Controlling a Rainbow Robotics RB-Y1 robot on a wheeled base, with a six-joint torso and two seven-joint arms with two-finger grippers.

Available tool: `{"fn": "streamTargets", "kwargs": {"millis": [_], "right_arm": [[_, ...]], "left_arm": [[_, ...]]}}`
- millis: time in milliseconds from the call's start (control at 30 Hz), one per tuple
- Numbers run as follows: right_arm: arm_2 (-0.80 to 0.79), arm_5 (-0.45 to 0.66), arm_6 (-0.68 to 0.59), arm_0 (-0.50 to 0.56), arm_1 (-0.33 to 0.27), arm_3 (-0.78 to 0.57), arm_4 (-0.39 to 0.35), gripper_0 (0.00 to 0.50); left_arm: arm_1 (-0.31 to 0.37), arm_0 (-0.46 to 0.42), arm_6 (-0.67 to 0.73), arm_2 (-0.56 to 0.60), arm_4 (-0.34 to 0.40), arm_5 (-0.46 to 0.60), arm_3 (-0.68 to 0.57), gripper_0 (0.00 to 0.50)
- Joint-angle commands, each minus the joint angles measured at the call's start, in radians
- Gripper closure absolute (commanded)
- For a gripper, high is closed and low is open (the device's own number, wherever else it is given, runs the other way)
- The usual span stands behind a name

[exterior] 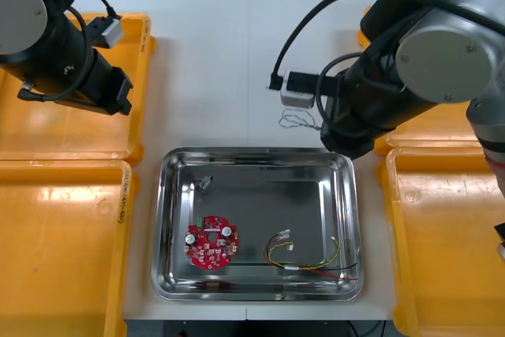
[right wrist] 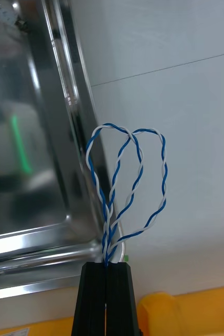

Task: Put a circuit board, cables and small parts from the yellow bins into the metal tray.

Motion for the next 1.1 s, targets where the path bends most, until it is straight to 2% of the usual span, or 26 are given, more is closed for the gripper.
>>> {"fn": "streamTargets", "kwargs": {"millis": [33,300,433,600,933,1100], "right_arm": [[0.081,-0.018,-0.025,0.029,0.013,-0.037,0.016,0.5],[0.176,-0.066,-0.013,0.057,0.027,-0.038,0.059,0.5],[0.222,-0.071,-0.01,0.078,0.041,-0.037,0.112,0.5],[0.267,-0.135,-0.005,0.121,0.043,-0.038,0.17,0.5],[0.282,-0.192,0.009,0.169,0.04,-0.029,0.212,0.5],[0.29,-0.252,0.021,0.174,0.038,0.023,0.218,0.5]], "left_arm": [[0.056,-0.053,-0.135,0.054,0.012,-0.009,0.057,0.0],[0.071,-0.061,-0.313,0.076,0.006,-0.035,0.163,0.0],[0.074,-0.061,-0.409,0.077,-0.011,-0.05,0.21,0.0],[0.075,-0.061,-0.523,0.077,-0.028,-0.082,0.264,0.0],[0.074,-0.061,-0.698,0.077,-0.046,-0.17,0.344,0.0],[0.075,-0.061,-0.791,0.077,-0.041,-0.207,0.39,0.0]]}}
